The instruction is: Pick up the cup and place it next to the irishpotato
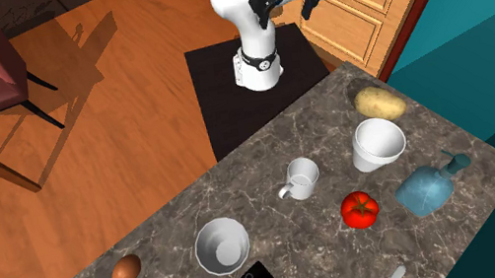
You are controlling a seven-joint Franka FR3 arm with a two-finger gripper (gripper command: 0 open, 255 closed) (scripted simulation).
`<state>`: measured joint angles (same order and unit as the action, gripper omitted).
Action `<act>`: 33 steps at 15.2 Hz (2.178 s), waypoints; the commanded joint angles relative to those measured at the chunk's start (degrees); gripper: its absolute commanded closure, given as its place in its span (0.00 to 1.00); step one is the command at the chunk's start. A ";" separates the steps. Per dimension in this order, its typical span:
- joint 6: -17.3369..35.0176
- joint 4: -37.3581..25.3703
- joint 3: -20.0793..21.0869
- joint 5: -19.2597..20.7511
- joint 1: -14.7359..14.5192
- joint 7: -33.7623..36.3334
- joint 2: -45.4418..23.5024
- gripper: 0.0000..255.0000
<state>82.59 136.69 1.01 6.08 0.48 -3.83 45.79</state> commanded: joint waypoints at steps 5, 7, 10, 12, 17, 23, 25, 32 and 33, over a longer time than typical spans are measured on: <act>8.06 2.94 -2.71 2.64 0.61 -2.91 -3.99 0.00; 12.15 3.91 -4.06 3.85 0.96 -4.27 -6.50 0.00; 18.28 4.72 -6.06 5.52 1.44 -6.21 -10.89 0.00; 22.32 4.82 -7.35 6.49 1.74 -7.46 -14.19 0.00; 32.02 3.54 -10.35 8.22 2.38 -10.59 -23.53 0.00; 42.30 -0.77 -13.28 8.48 2.96 -14.72 -36.14 0.00; 45.27 -2.85 -14.03 8.04 3.15 -16.26 -40.53 0.00; 53.35 -12.48 -15.08 4.68 4.66 -22.25 -56.14 0.00; 54.18 -14.15 -15.01 4.08 5.01 -23.12 -58.36 0.00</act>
<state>135.70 124.43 -13.96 10.87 5.04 -25.80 -9.98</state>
